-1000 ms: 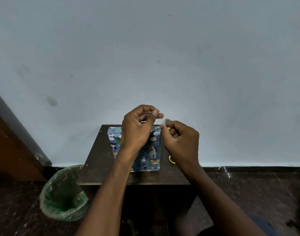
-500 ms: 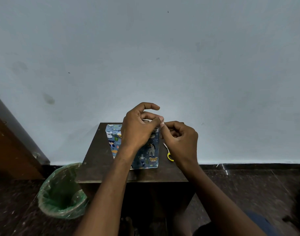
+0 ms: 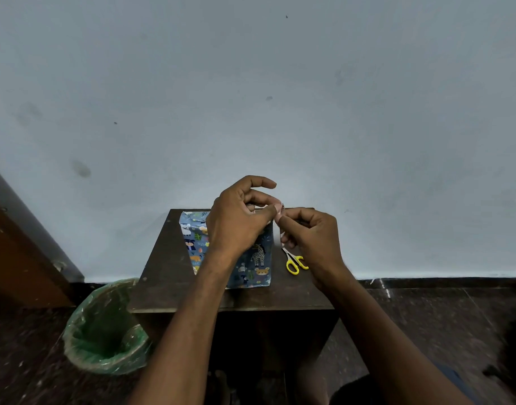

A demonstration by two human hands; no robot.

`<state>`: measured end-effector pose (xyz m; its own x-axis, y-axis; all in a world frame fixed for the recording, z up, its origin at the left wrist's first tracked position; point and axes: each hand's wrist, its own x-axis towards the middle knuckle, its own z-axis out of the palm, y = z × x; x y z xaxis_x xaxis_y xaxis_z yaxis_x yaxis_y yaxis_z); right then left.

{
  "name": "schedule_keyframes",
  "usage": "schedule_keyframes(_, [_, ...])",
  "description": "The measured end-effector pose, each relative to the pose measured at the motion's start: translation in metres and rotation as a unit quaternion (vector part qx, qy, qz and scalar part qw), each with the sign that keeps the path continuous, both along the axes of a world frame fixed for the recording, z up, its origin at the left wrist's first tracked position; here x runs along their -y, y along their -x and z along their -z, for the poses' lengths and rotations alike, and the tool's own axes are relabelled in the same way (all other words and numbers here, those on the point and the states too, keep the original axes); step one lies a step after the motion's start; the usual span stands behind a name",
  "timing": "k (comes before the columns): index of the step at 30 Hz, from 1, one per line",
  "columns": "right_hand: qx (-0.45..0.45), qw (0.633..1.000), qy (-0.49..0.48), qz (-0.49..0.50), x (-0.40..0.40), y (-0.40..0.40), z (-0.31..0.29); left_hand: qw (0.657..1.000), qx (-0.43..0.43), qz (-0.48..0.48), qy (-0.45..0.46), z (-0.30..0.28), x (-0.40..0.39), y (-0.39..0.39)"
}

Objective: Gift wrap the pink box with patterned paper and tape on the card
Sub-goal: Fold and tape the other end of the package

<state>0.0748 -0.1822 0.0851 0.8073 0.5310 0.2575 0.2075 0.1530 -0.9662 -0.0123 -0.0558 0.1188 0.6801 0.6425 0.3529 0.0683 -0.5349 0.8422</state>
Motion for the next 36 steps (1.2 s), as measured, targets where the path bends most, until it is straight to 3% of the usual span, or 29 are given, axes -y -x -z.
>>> schedule_keyframes(18, [0.050,0.999,0.004,0.012,0.000,-0.001,0.001,0.998,0.046,0.021,0.023,0.003,-0.002,0.000])
schedule_keyframes(31, [0.071,0.997,0.002,-0.009,0.004,-0.003,-0.001,0.999,0.028,0.011,0.019,0.003,-0.001,0.000])
schedule_keyframes(36, [0.074,0.988,0.093,0.095,0.006,-0.017,0.003,1.000,0.012,0.008,-0.006,0.003,0.000,0.001])
